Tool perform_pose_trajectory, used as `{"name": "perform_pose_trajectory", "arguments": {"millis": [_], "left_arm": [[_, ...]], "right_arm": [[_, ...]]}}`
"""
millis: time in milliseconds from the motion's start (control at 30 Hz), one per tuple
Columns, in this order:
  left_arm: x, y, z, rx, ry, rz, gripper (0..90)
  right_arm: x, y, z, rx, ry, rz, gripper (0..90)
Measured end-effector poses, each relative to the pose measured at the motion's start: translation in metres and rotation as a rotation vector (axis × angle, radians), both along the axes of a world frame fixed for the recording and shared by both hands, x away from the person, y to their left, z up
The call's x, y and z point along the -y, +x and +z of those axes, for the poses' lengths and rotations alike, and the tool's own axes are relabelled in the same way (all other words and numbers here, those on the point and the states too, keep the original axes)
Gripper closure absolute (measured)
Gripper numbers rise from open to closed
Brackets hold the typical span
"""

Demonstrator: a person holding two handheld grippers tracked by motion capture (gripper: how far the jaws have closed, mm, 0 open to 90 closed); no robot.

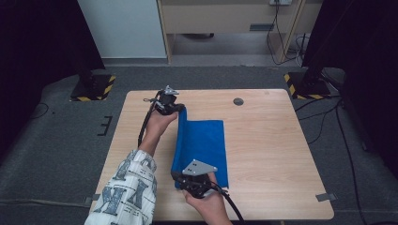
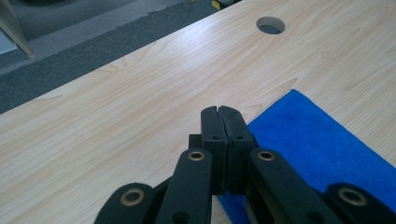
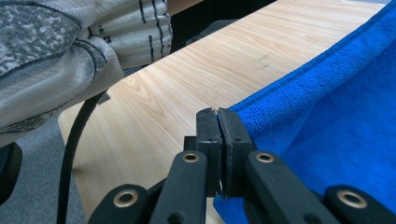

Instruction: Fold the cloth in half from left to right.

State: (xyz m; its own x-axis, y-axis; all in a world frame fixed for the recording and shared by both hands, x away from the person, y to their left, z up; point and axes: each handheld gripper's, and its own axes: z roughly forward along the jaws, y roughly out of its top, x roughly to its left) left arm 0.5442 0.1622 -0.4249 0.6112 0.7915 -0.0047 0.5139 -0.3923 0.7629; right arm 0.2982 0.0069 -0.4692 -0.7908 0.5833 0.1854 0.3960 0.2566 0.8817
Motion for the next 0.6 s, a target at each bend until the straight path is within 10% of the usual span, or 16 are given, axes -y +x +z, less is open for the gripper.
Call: {"name": "perform_pose_trajectory", "arguments": {"millis": [600], "left_arm": [[0.050, 0.005, -0.005, -0.008, -0.029, -0.015, 89.0]], "right_arm": [[0.056, -0.006, 0.010, 0.016, -0.044, -0.058, 88.4]]}}
